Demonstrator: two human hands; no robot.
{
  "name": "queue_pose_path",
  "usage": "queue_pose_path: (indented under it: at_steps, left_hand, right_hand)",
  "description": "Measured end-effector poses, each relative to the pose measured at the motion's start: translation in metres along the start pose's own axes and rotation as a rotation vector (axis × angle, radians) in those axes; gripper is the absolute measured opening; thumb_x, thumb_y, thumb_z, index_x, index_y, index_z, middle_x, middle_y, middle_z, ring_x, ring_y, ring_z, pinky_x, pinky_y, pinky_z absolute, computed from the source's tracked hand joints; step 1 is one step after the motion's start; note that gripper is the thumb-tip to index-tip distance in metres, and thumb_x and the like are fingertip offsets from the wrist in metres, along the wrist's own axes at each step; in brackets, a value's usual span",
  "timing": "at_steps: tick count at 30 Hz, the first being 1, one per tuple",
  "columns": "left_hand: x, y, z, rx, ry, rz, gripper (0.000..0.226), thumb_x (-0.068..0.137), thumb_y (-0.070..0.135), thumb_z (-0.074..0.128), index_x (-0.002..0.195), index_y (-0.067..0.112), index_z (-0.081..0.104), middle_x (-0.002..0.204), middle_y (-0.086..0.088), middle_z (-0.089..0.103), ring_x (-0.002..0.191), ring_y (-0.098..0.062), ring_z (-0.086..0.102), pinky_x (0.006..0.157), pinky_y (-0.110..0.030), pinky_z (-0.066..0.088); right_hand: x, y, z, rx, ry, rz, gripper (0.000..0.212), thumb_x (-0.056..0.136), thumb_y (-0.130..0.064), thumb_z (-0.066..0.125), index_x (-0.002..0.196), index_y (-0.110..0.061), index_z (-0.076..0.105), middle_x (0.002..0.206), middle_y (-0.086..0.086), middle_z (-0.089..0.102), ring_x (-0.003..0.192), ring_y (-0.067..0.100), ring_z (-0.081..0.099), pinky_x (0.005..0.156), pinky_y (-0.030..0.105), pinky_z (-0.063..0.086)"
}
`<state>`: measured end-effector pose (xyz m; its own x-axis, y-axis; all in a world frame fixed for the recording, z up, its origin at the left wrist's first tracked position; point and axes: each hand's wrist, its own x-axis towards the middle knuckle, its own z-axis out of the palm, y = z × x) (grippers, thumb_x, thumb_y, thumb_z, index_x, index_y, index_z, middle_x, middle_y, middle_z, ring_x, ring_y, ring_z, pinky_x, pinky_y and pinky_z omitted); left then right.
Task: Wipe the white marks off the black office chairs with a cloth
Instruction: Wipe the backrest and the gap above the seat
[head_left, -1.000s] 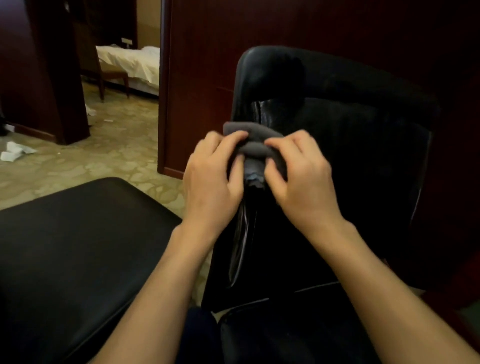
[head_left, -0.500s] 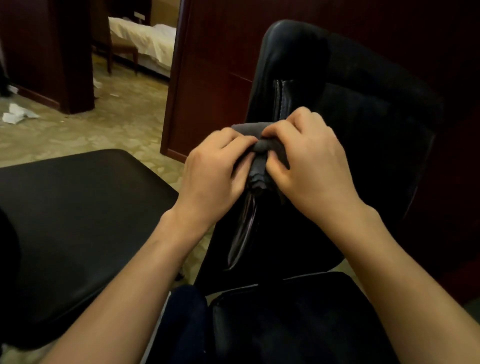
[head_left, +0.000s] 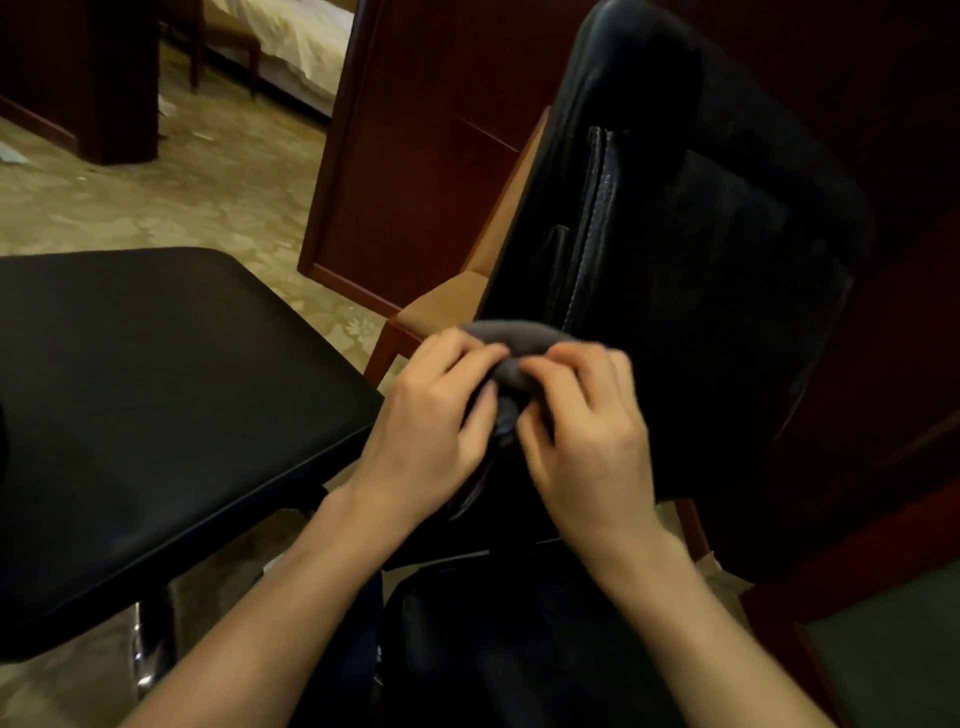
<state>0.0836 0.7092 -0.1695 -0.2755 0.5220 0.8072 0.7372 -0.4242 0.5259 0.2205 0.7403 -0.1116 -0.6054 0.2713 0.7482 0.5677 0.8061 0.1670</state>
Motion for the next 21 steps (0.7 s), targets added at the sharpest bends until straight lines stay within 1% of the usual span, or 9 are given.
queue_pose_path:
  at_steps: [3, 6, 7, 10, 12, 15, 17, 19, 21]
  left_hand:
    - [0.039, 0.009, 0.001, -0.018, 0.125, 0.03, 0.03, 0.092, 0.002, 0.059, 0.12, -0.005, 0.065, 0.103, -0.017, 0.061, 0.097, -0.029, 0.06, 0.086, -0.035, 0.05]
    - [0.054, 0.011, 0.003, -0.045, 0.134, 0.006, 0.028, 0.092, 0.005, 0.059, 0.118, -0.001, 0.067, 0.101, -0.014, 0.061, 0.094, -0.027, 0.061, 0.083, -0.035, 0.05]
    - [0.05, 0.009, 0.004, -0.05, 0.117, 0.001, 0.028, 0.092, 0.006, 0.059, 0.118, -0.001, 0.067, 0.101, -0.014, 0.061, 0.094, -0.026, 0.061, 0.083, -0.035, 0.05]
    - [0.015, -0.005, 0.013, -0.057, 0.087, -0.034, 0.03, 0.092, 0.007, 0.058, 0.119, -0.003, 0.067, 0.102, -0.014, 0.062, 0.094, -0.025, 0.062, 0.083, -0.032, 0.051]
    - [-0.017, -0.015, 0.021, -0.085, 0.072, -0.076, 0.03, 0.093, 0.01, 0.057, 0.118, -0.005, 0.067, 0.101, -0.013, 0.063, 0.093, -0.023, 0.063, 0.085, -0.028, 0.051]
    - [-0.071, -0.027, 0.033, -0.145, 0.033, -0.169, 0.033, 0.095, 0.016, 0.053, 0.118, -0.003, 0.068, 0.101, -0.008, 0.062, 0.094, -0.016, 0.062, 0.087, -0.019, 0.049]
    - [-0.1, -0.031, 0.038, -0.164, 0.016, -0.232, 0.033, 0.095, 0.017, 0.053, 0.118, -0.001, 0.068, 0.102, -0.006, 0.062, 0.095, -0.013, 0.061, 0.086, -0.024, 0.051]
    - [-0.108, -0.03, 0.04, -0.174, 0.027, -0.262, 0.032, 0.095, 0.016, 0.053, 0.118, -0.001, 0.069, 0.101, -0.006, 0.062, 0.094, -0.013, 0.061, 0.084, -0.026, 0.052]
    - [-0.092, -0.023, 0.038, -0.18, 0.066, -0.25, 0.031, 0.095, 0.013, 0.053, 0.117, -0.002, 0.069, 0.101, -0.008, 0.063, 0.095, -0.015, 0.061, 0.088, -0.019, 0.049]
  right_hand:
    - [0.045, 0.01, -0.015, -0.062, 0.065, -0.023, 0.026, 0.081, 0.002, 0.059, 0.104, 0.005, 0.068, 0.106, 0.021, 0.063, 0.099, 0.035, 0.055, 0.089, 0.039, 0.048]
    - [0.068, 0.014, -0.021, -0.137, 0.02, -0.048, 0.022, 0.082, 0.002, 0.06, 0.102, 0.004, 0.068, 0.107, 0.017, 0.063, 0.097, 0.035, 0.056, 0.08, 0.033, 0.045]
    - [0.064, 0.014, -0.019, -0.142, 0.009, -0.067, 0.02, 0.082, 0.002, 0.059, 0.1, 0.004, 0.068, 0.106, 0.017, 0.064, 0.096, 0.035, 0.056, 0.079, 0.033, 0.045]
    - [0.029, 0.008, -0.001, -0.116, 0.015, -0.104, 0.019, 0.085, 0.0, 0.058, 0.099, 0.004, 0.07, 0.107, 0.018, 0.066, 0.096, 0.036, 0.055, 0.083, 0.039, 0.047]
    - [-0.001, -0.001, 0.014, -0.131, -0.001, -0.084, 0.021, 0.088, -0.005, 0.056, 0.101, 0.002, 0.071, 0.108, 0.017, 0.067, 0.1, 0.031, 0.053, 0.082, 0.04, 0.044]
    - [-0.045, -0.018, 0.034, -0.164, -0.114, -0.078, 0.021, 0.091, -0.013, 0.056, 0.101, -0.003, 0.072, 0.107, 0.011, 0.069, 0.104, 0.025, 0.054, 0.086, 0.037, 0.04]
    - [-0.066, -0.025, 0.042, -0.174, -0.19, -0.11, 0.019, 0.093, -0.014, 0.058, 0.101, -0.005, 0.073, 0.106, 0.008, 0.07, 0.104, 0.025, 0.06, 0.089, 0.036, 0.04]
    - [-0.07, -0.025, 0.041, -0.182, -0.222, -0.154, 0.019, 0.094, -0.014, 0.058, 0.1, -0.006, 0.074, 0.104, 0.008, 0.07, 0.1, 0.026, 0.063, 0.088, 0.037, 0.041]
    - [-0.052, -0.02, 0.031, -0.184, -0.188, -0.178, 0.02, 0.094, -0.014, 0.054, 0.097, -0.005, 0.073, 0.1, 0.009, 0.07, 0.097, 0.026, 0.059, 0.084, 0.037, 0.039]
